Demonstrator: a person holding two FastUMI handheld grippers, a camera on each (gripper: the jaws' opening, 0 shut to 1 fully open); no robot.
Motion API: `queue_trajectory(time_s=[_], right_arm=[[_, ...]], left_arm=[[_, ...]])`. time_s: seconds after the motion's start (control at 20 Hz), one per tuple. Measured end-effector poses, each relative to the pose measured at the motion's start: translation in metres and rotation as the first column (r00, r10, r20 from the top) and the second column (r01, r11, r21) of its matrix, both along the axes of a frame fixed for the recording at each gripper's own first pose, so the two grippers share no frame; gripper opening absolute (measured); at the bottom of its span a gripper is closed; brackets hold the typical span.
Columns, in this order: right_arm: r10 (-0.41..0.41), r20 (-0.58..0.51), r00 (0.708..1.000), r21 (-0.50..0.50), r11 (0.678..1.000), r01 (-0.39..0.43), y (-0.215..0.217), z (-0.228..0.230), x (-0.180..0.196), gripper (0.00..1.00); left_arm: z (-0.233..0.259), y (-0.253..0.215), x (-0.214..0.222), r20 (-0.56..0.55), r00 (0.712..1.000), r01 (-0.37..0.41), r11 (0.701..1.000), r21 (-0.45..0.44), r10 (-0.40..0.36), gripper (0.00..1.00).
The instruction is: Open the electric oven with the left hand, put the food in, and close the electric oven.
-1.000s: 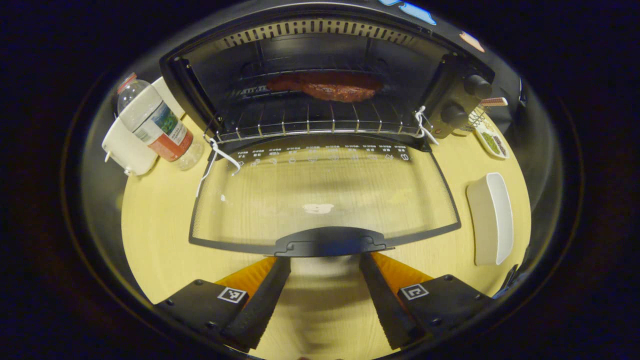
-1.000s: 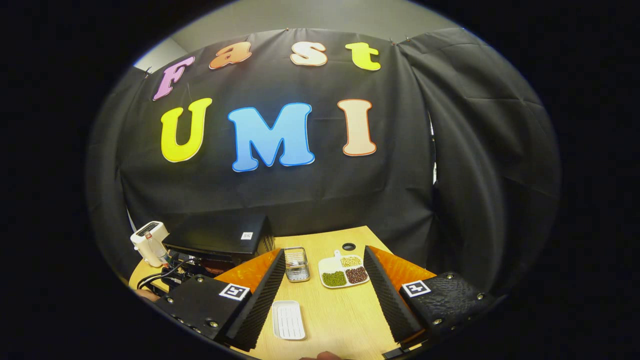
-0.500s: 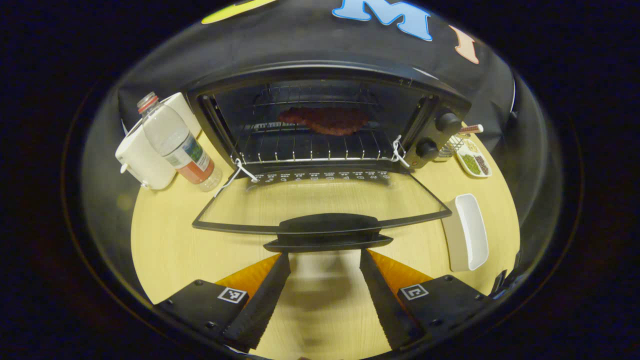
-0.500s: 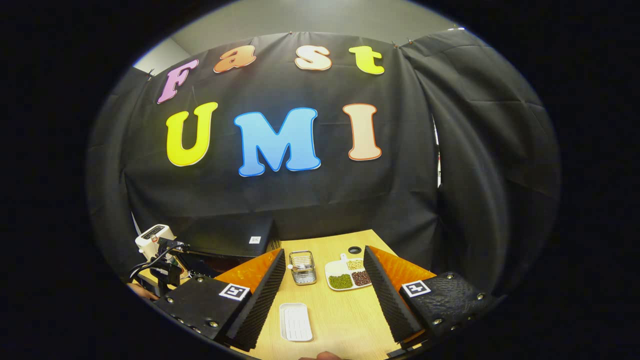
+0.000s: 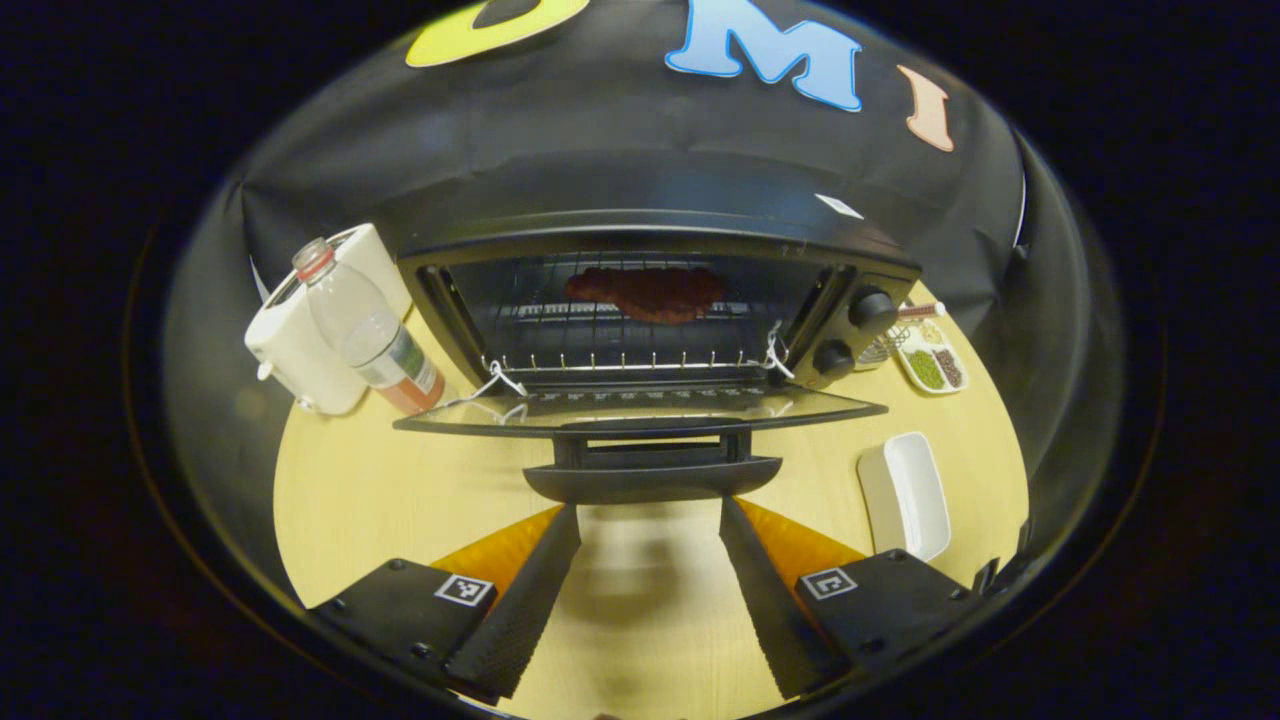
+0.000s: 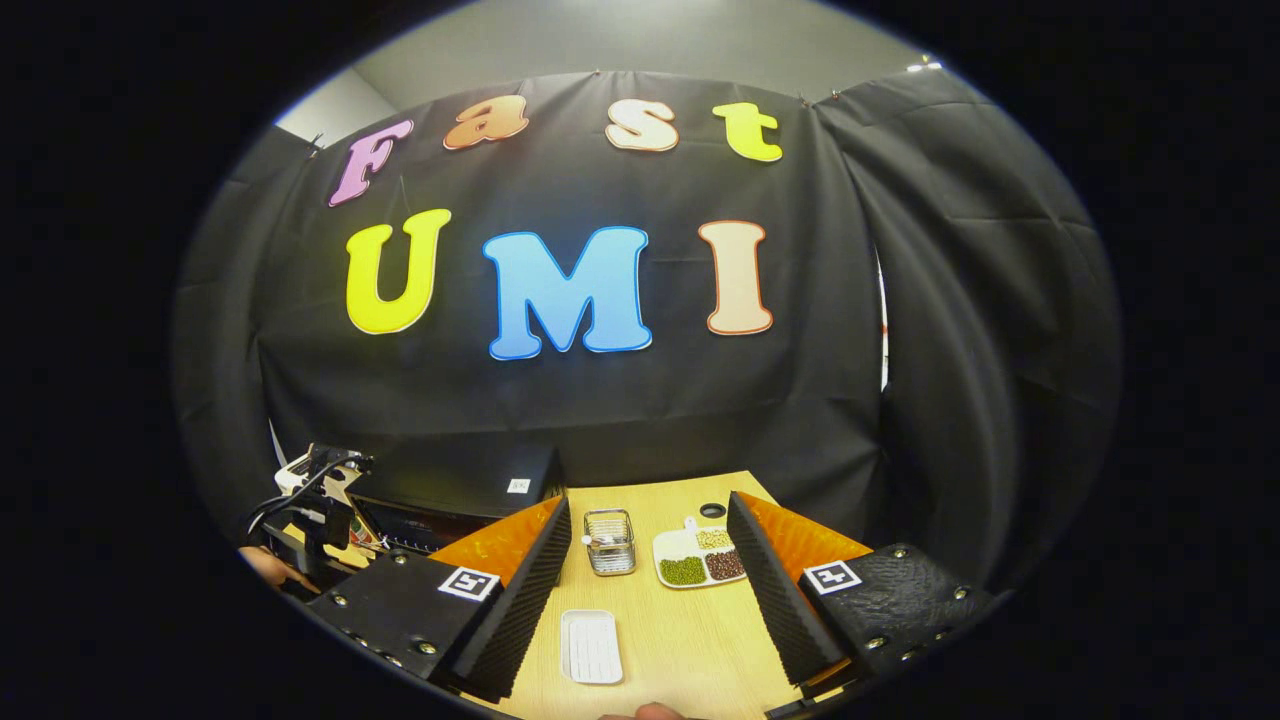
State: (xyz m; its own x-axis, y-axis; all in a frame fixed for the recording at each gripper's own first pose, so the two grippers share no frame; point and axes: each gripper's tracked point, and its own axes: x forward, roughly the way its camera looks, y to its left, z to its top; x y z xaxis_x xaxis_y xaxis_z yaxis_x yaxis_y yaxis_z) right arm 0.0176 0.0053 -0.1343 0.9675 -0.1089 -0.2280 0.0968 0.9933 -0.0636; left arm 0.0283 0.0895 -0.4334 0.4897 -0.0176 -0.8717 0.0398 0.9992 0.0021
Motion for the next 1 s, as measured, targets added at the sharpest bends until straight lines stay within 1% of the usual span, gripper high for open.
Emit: queue_trajectory(time_s=[0.1,0.15,0.25,0.3,0.35,0.45,0.5,0.55,0.6,0.65,0.7,0.75,0.8,0.9,1.0], right_arm=[[-0.003,0.008,1.000,0.004,1.000,0.003,0.000,0.003,-0.001,0.95],[-0.004,0.010,1.000,0.001,1.000,0.004,-0.001,0.004,-0.002,0.95],[-0.002,0.013,1.000,-0.006,1.000,0.003,0.000,0.004,-0.005,0.95],[-0.002,0.014,1.000,-0.008,1.000,0.002,0.000,0.004,-0.005,0.95],[-0.002,0.015,1.000,-0.009,1.000,0.003,0.000,0.003,-0.005,0.95],[0.001,0.018,1.000,-0.006,1.000,-0.001,0.000,0.003,-0.004,0.95],[0.005,0.020,1.000,-0.005,1.000,-0.005,-0.001,0.004,-0.004,0.95],[0.009,0.020,1.000,-0.004,1.000,-0.009,-0.001,0.004,-0.004,0.95],[0.012,0.024,1.000,-0.004,1.000,-0.012,-0.001,0.005,-0.004,0.95],[0.017,0.030,0.999,-0.002,1.000,-0.017,-0.001,0.007,-0.004,0.95],[0.026,0.037,0.999,0.001,1.000,-0.026,0.000,0.010,-0.004,0.95],[0.040,0.046,0.998,0.003,0.999,-0.040,0.000,0.015,-0.003,0.95],[0.053,0.055,0.997,0.003,0.999,-0.053,0.000,0.019,-0.003,0.95],[0.088,0.081,0.993,0.006,0.996,-0.089,0.004,0.034,-0.001,0.95],[0.123,0.105,0.987,0.007,0.992,-0.124,0.009,0.049,0.005,0.95]], left_arm=[[0.005,0.002,0.004,0.016,1.000,-0.004,1.000,0.005,0.004,0.92],[0.008,0.003,0.006,0.022,1.000,-0.010,1.000,0.007,0.010,0.96],[0.015,0.006,0.008,0.036,0.999,-0.023,1.000,0.008,0.022,0.96],[0.018,0.008,0.009,0.049,0.999,-0.024,1.000,0.015,0.024,0.92],[0.022,0.010,0.009,0.058,0.998,-0.021,1.000,0.022,0.020,1.00],[0.034,0.010,0.010,0.079,0.997,-0.024,0.999,0.027,0.021,1.00],[0.036,0.005,0.013,0.096,0.995,-0.029,0.999,0.023,0.027,0.92],[0.043,0.003,0.015,0.122,0.992,-0.035,0.999,0.011,0.033,0.96],[0.054,0.002,0.014,0.156,0.987,-0.038,0.999,-0.003,0.038,0.96],[0.068,0.000,0.016,0.194,0.980,-0.043,0.999,-0.012,0.044,1.00],[0.084,-0.004,0.017,0.238,0.970,-0.045,0.999,-0.019,0.049,0.96],[0.102,-0.008,0.018,0.289,0.956,-0.047,0.999,-0.027,0.053,0.96],[0.124,-0.012,0.018,0.344,0.937,-0.050,0.998,-0.035,0.060,1.00],[0.170,-0.021,0.014,0.453,0.887,-0.073,0.996,-0.048,0.087,1.00],[0.220,-0.034,0.008,0.555,0.824,-0.086,0.993,-0.082,0.117,1.00]])
